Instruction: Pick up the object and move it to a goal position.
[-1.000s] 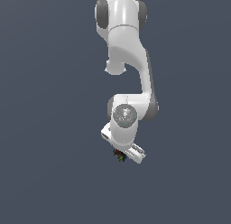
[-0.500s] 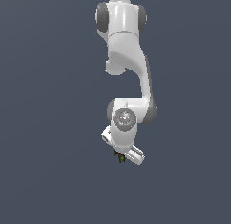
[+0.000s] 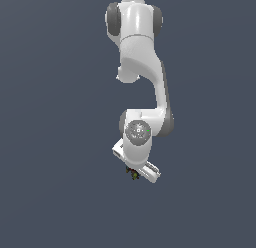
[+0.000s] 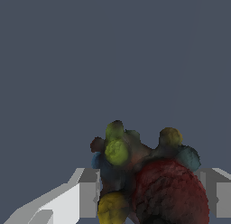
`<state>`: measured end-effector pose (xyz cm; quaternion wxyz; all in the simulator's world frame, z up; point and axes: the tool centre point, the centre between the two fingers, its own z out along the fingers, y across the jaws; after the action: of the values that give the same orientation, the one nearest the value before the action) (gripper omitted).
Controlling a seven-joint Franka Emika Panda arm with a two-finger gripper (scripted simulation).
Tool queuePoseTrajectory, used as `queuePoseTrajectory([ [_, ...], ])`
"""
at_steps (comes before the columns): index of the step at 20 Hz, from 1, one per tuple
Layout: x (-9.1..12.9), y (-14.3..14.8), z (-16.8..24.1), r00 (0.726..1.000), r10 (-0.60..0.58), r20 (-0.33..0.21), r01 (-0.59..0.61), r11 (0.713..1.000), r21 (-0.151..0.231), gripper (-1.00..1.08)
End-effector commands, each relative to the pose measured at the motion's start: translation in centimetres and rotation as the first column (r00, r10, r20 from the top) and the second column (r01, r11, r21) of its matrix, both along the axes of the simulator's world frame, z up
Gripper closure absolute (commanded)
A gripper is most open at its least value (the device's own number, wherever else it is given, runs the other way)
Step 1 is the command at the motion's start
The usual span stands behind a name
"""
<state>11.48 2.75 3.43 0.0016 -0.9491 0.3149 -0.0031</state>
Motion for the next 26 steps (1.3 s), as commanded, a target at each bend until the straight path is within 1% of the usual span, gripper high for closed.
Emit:
queuePoseTrajectory([
  [1,0.0,0.0,0.0,1.0,0.0,-0.001,0.0,1.0,0.0,1.08],
  [8,-0.7,0.3,0.1,1.0,0.0,-0.001,0.0,1.0,0.0,1.08],
  [14,-2.2,1.0,0.3,1.0,0.0,-0.001,0.0,1.0,0.0,1.08],
  [19,-4.3,2.0,0.7,1.0,0.0,-0.002,0.0,1.0,0.0,1.08],
  [26,-8.1,3.8,1.3,1.0,0.0,-0.003,0.0,1.0,-0.001,1.08],
])
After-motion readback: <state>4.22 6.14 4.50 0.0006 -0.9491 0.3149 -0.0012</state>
